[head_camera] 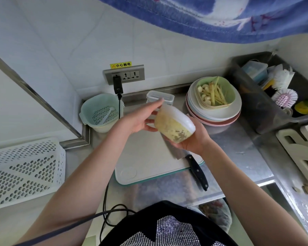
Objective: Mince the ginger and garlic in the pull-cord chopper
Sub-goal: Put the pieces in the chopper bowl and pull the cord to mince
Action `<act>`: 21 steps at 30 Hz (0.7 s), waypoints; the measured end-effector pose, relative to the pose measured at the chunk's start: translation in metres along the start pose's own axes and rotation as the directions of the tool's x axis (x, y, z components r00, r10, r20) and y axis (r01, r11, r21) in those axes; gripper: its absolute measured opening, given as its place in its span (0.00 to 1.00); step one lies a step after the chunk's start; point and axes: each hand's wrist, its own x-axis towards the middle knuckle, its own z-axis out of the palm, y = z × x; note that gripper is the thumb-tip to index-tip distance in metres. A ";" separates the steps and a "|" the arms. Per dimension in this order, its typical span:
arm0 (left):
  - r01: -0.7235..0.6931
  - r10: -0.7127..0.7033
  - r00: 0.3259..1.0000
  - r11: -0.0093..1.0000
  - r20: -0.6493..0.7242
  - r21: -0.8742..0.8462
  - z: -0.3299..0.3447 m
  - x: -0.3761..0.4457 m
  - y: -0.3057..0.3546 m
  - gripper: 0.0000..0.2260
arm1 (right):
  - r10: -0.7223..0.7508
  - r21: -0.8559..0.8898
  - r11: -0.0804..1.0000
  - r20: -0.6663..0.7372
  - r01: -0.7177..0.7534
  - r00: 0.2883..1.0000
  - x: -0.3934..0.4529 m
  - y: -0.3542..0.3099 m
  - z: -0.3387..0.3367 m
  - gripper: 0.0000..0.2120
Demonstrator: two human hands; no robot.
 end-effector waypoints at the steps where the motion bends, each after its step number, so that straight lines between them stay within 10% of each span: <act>1: 0.000 0.000 1.000 0.998 0.000 -0.068 -0.002 -0.001 0.002 0.13 | 0.018 0.019 1.000 0.056 -0.020 0.998 -0.002 -0.001 -0.001 0.27; 12: -0.132 0.149 0.981 0.981 0.124 -0.141 -0.003 -0.003 0.009 0.07 | 0.013 -0.062 0.998 0.420 0.014 0.907 -0.013 0.001 -0.002 0.28; 21: -0.065 0.082 0.995 0.968 0.061 -0.243 -0.009 0.007 -0.013 0.09 | -0.279 0.009 0.960 -0.049 0.279 0.959 -0.010 0.001 0.001 0.20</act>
